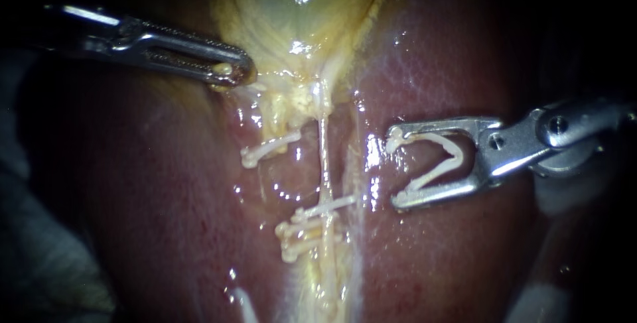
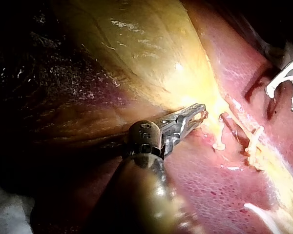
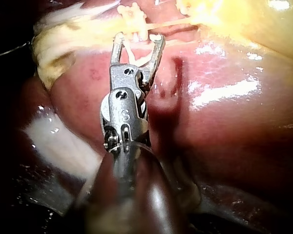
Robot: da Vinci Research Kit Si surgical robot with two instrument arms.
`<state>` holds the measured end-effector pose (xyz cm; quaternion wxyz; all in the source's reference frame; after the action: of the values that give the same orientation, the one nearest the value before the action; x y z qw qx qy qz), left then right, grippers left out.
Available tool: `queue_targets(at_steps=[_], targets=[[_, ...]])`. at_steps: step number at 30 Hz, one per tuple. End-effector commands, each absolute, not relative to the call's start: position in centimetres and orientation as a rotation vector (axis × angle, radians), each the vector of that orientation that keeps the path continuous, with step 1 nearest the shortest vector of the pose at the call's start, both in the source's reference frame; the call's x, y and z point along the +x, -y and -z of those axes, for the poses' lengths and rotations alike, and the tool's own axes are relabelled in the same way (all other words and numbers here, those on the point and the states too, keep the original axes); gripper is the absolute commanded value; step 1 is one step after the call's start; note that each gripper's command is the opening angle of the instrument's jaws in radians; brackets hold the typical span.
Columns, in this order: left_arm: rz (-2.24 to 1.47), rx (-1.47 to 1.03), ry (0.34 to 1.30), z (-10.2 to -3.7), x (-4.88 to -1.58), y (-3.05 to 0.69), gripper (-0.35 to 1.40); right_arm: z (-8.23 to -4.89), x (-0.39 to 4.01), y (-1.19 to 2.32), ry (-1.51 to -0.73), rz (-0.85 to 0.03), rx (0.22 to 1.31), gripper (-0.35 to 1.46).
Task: Clipping second clip right tube
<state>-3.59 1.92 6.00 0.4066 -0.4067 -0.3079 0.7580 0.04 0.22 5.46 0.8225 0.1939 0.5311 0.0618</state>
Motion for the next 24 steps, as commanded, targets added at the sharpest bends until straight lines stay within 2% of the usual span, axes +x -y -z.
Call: queue_targets(at_steps=[1, 10, 15, 18, 24], targets=[[-1.911, -1.025, 0.78, -5.94, -3.54, -1.93, -0.35, -5.46, 0.04, -0.22, -1.13, -0.131, 0.412, 0.5], [-1.892, -1.014, 0.743, -5.39, -3.02, -2.11, -0.35, -5.45, 0.06, -0.21, -1.13, -0.132, 0.412, 0.5], [-1.883, -1.008, 0.741, -5.35, -3.04, -2.13, -0.35, -5.48, 0.14, -0.23, -1.135, -0.129, 0.454, 0.47], [-1.883, -1.008, 0.736, -5.37, -3.08, -2.1, -0.35, -5.54, 0.25, -0.25, -1.132, -0.187, 0.549, 0.48], [-1.883, -1.007, 0.736, -5.37, -3.09, -2.1, -0.35, -5.77, 0.44, -0.29, -1.107, -0.341, 0.661, 0.5]])
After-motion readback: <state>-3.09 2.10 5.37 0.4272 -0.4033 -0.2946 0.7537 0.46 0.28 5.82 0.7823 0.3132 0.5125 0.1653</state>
